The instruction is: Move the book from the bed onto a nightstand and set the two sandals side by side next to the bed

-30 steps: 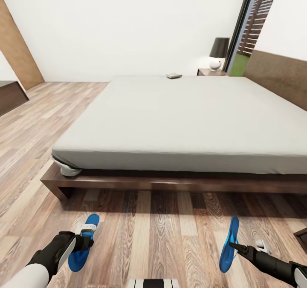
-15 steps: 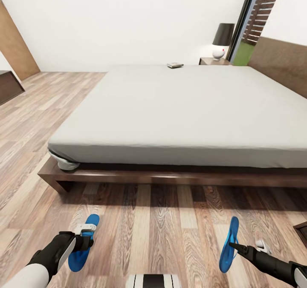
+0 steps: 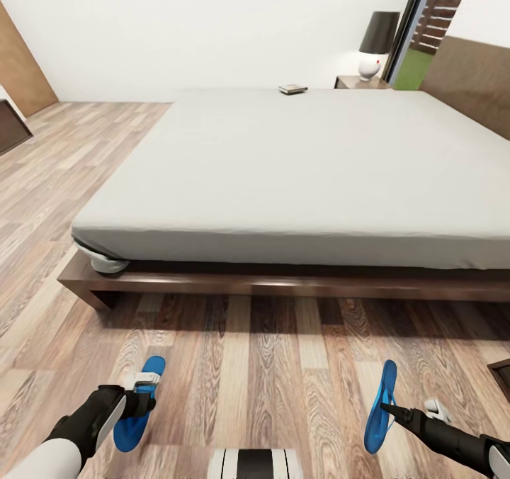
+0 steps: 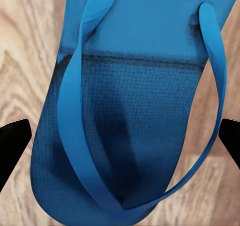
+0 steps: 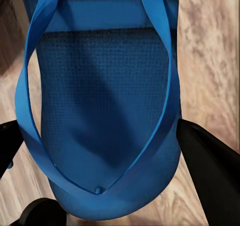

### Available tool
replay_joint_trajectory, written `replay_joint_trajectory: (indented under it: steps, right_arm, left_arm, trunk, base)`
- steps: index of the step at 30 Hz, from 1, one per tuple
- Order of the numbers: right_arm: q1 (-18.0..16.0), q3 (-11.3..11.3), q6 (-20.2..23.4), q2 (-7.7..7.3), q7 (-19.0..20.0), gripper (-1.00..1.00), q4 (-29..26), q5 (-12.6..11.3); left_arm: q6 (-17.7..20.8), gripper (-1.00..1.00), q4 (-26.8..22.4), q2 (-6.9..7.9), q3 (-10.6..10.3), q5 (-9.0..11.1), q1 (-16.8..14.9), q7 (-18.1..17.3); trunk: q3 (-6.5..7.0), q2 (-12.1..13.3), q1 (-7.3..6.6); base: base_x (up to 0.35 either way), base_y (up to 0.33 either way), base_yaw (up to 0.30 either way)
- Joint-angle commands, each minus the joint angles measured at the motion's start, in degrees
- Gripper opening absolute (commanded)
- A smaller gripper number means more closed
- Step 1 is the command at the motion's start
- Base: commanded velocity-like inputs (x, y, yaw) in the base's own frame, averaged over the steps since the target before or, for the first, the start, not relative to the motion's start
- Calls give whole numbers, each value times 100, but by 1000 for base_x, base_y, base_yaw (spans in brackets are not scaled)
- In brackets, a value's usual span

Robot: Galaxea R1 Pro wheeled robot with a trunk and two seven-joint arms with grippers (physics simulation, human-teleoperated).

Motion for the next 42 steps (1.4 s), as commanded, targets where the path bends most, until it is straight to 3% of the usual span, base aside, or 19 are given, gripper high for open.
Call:
replay_joint_trajectory:
  steps: [1, 5, 9, 19, 25, 42]
  right_arm:
    - [-3, -14, 53, 0, 8, -100, 1, -35]
    - [-3, -14, 53, 0, 8, -100, 1, -35]
    - [-3, -14, 53, 0, 7, -100, 1, -35]
    - [-4, -14, 53, -5, 8, -100, 1, -35]
    - [-2, -14, 53, -1, 8, -100, 1, -35]
    - [-4, -14, 53, -3, 8, -100, 1, -35]
  left_arm:
    - [31, -100, -10, 1, -11, 11, -1, -12]
    - [24, -100, -10, 0, -11, 11, -1, -19]
    - [-49, -100, -10, 3, -11, 11, -1, -21]
    - [-845, -100, 28, 28, 105, 67, -1, -29]
    - [-959, -100, 49, 33, 222, 88, -1, -30]
    - [-961, -100, 52, 25, 218, 82, -1, -32]
  trunk:
    - [-27, -3, 1]
    - [-115, -9, 11]
    - [-115, -9, 11]
    - [-115, -9, 11]
    - [-115, -9, 11]
    - [-492, -31, 55]
  base:
    - [0, 0, 0]
    - [0, 0, 0]
    - [0, 0, 0]
    - [0, 0, 0]
    - [0, 0, 0]
    - [0, 0, 0]
